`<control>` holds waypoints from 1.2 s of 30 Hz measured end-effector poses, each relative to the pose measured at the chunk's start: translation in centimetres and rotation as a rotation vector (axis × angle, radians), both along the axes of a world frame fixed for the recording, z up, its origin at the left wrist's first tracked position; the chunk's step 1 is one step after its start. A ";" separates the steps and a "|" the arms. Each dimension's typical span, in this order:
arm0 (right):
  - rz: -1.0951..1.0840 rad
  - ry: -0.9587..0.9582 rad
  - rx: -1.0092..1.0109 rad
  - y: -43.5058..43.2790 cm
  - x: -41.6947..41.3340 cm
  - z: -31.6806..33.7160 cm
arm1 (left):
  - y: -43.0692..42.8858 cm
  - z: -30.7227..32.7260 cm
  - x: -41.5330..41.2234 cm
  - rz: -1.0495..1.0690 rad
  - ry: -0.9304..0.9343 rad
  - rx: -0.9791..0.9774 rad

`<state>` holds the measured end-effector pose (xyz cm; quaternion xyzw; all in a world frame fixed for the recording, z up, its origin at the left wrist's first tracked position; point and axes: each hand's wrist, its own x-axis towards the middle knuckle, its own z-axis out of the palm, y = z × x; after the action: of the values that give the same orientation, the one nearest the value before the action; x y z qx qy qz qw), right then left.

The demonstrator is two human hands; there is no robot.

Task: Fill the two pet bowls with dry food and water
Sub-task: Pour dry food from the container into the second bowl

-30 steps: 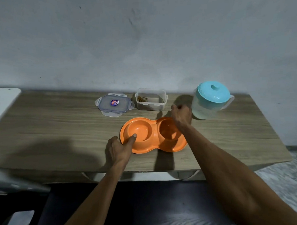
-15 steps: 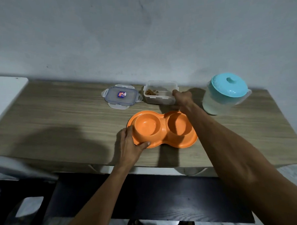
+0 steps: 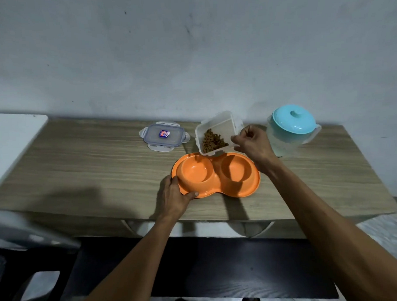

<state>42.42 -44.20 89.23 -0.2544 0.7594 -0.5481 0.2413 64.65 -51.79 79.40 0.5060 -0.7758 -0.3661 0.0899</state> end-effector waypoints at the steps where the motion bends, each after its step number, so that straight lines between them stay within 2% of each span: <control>1: 0.016 0.058 0.011 0.6 0.5 0.1 | 0.0 0.0 0.0 -0.002 -0.013 -0.012; 6: 0.078 0.341 0.054 2.5 3.1 0.1 | -0.2 0.0 0.2 -0.022 -0.053 -0.037; 12: 0.234 0.559 -0.049 3.0 5.1 -1.4 | -0.2 0.0 0.2 -0.020 -0.048 -0.033; 22: 0.456 0.879 0.005 2.9 7.3 -1.9 | -0.1 -0.1 0.2 -0.009 -0.035 -0.023; 27: 0.526 0.970 0.062 2.9 7.3 -2.3 | -0.2 -0.1 0.1 -0.010 -0.026 -0.013; 36: 0.540 1.048 0.029 3.1 7.2 -2.3 | -0.1 0.0 -0.1 0.000 -0.048 -0.001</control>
<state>49.57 -41.12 86.98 -0.6724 0.6931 -0.2580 -0.0317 64.59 -51.91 79.43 0.5146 -0.7780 -0.3534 0.0712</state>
